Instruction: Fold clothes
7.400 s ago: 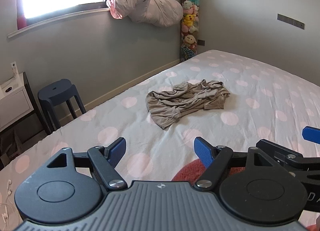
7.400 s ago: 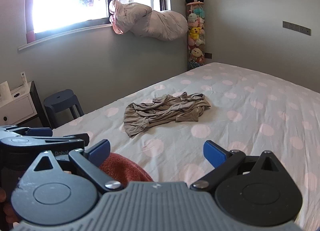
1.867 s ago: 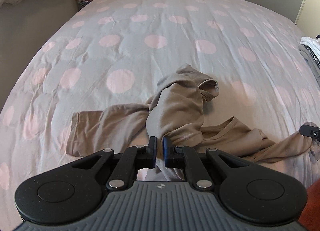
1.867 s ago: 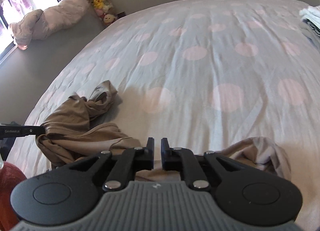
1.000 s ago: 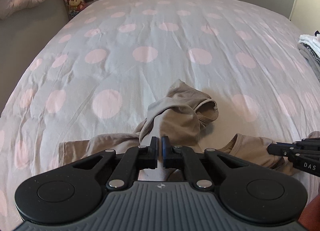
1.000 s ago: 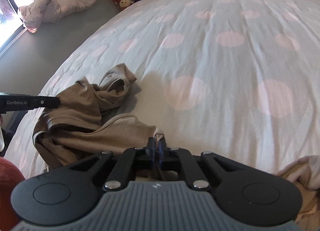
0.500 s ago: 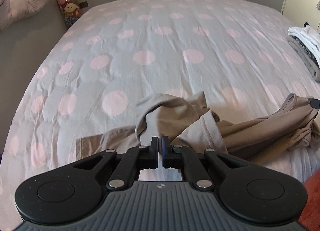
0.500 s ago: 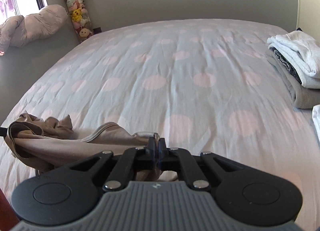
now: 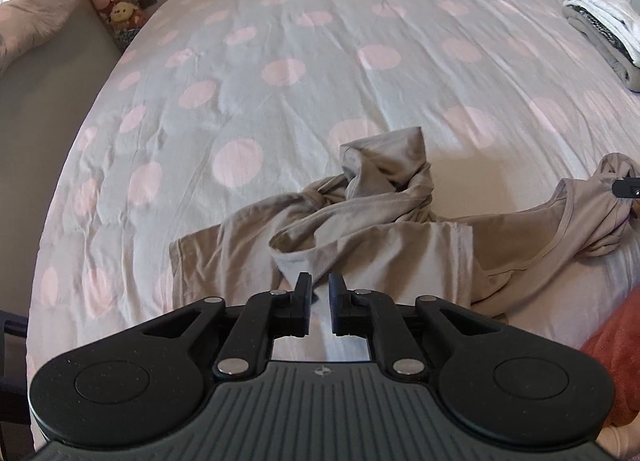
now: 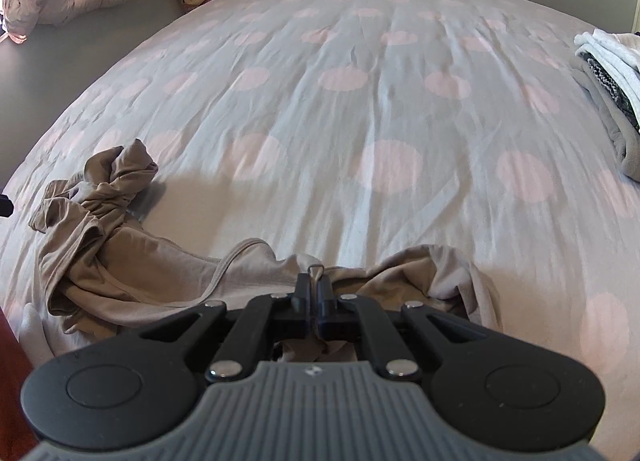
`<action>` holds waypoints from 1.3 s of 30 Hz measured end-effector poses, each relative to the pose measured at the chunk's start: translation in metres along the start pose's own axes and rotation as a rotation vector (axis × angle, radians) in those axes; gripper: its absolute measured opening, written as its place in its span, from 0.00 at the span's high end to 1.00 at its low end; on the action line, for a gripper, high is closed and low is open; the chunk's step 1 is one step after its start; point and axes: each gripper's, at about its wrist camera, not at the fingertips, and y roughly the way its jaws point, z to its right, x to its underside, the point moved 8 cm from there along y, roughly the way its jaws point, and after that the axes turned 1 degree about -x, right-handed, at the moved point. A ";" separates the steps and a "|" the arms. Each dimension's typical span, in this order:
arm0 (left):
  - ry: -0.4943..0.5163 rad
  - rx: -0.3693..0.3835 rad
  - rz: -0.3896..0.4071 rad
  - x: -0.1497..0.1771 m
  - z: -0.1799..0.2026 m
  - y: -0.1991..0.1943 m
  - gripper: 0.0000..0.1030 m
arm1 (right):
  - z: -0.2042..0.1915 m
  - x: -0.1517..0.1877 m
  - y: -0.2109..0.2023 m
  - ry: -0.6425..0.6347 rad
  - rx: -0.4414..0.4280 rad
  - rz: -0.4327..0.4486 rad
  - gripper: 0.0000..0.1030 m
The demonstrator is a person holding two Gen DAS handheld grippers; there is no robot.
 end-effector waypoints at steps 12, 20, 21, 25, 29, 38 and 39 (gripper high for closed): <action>0.140 0.109 0.068 -0.049 0.064 0.048 0.66 | 0.000 0.001 0.003 0.022 -0.022 0.015 0.95; 0.141 0.098 -0.023 -0.046 0.072 0.094 0.93 | 0.004 0.001 0.007 0.046 -0.036 0.013 0.95; 0.121 0.098 -0.014 -0.046 0.069 0.094 0.94 | 0.004 0.000 0.006 0.047 -0.036 0.019 0.95; 0.047 0.081 0.071 -0.063 0.047 0.073 0.97 | 0.007 -0.008 -0.004 0.051 -0.019 0.069 0.96; -0.032 0.059 0.193 -0.091 0.019 0.032 0.98 | 0.017 -0.029 -0.022 0.041 0.040 0.159 0.96; -0.082 0.014 0.258 -0.102 -0.025 -0.012 0.98 | 0.046 -0.074 -0.054 0.037 0.164 0.290 0.96; -0.070 -0.002 0.221 -0.093 -0.028 -0.005 0.98 | 0.046 -0.071 -0.049 0.031 0.164 0.270 0.96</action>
